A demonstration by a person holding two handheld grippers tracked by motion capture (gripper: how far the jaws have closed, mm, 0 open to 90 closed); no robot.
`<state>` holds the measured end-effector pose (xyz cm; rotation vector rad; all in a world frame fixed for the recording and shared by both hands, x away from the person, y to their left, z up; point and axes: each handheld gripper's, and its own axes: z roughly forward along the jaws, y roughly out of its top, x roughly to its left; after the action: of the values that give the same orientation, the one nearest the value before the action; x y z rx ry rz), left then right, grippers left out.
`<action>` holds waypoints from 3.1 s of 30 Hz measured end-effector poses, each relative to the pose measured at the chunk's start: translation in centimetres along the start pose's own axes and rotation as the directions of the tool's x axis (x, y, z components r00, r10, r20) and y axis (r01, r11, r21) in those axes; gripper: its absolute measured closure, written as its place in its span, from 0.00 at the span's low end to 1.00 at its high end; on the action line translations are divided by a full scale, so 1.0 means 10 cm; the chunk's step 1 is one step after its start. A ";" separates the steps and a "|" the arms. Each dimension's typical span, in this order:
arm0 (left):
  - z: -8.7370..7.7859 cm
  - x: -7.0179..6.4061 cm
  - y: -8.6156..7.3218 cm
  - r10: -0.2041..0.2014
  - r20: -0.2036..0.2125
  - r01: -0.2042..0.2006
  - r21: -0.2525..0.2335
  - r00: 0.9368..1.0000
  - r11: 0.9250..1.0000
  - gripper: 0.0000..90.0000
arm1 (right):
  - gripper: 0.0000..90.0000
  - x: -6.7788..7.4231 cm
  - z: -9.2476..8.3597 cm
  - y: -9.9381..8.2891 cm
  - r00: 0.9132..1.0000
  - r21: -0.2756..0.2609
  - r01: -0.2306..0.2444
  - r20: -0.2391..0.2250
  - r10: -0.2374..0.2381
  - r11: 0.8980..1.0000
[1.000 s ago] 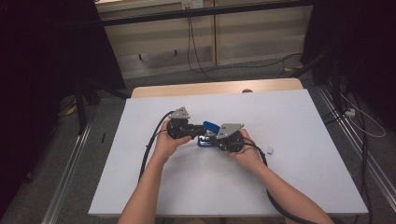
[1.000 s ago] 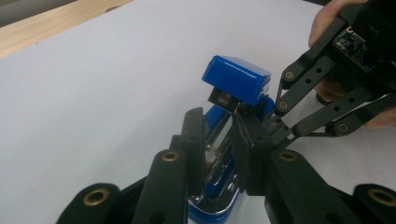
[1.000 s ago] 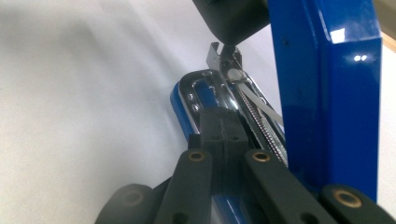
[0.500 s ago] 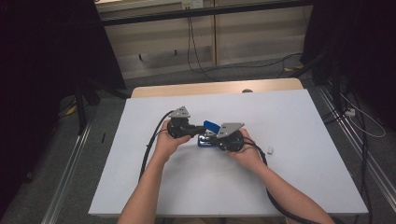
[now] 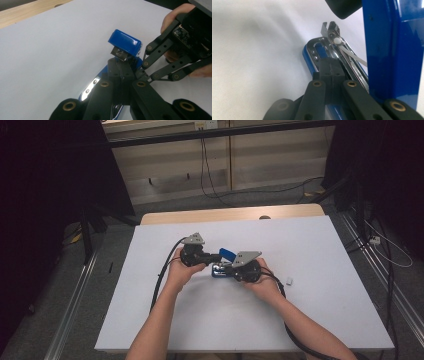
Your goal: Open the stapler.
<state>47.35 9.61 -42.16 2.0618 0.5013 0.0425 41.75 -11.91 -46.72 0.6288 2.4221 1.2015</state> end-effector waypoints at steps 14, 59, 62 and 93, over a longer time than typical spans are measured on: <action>0.02 -0.03 0.09 -0.013 -0.002 0.013 -0.011 1.000 1.000 1.00 | 1.00 0.01 0.00 0.00 1.000 0.002 -0.009 0.009 0.009 1.000; -0.02 -0.02 0.12 -0.002 -0.038 0.003 0.014 0.999 1.000 1.00 | 1.00 0.14 0.02 0.11 0.960 -0.206 -0.203 0.150 0.236 0.957; -0.03 -0.01 0.13 0.002 -0.042 -0.001 0.009 0.999 1.000 1.00 | 1.00 0.14 0.03 0.13 0.957 -0.212 -0.198 0.169 0.236 0.957; 0.03 0.07 -0.11 -0.012 -0.079 0.018 0.070 0.997 0.997 1.00 | 1.00 0.22 0.08 0.13 0.939 -0.249 -0.161 0.261 0.226 0.955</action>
<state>47.69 10.13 -43.31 2.1320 0.5741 0.0988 40.56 -9.51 -46.40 0.9192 1.9865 1.3340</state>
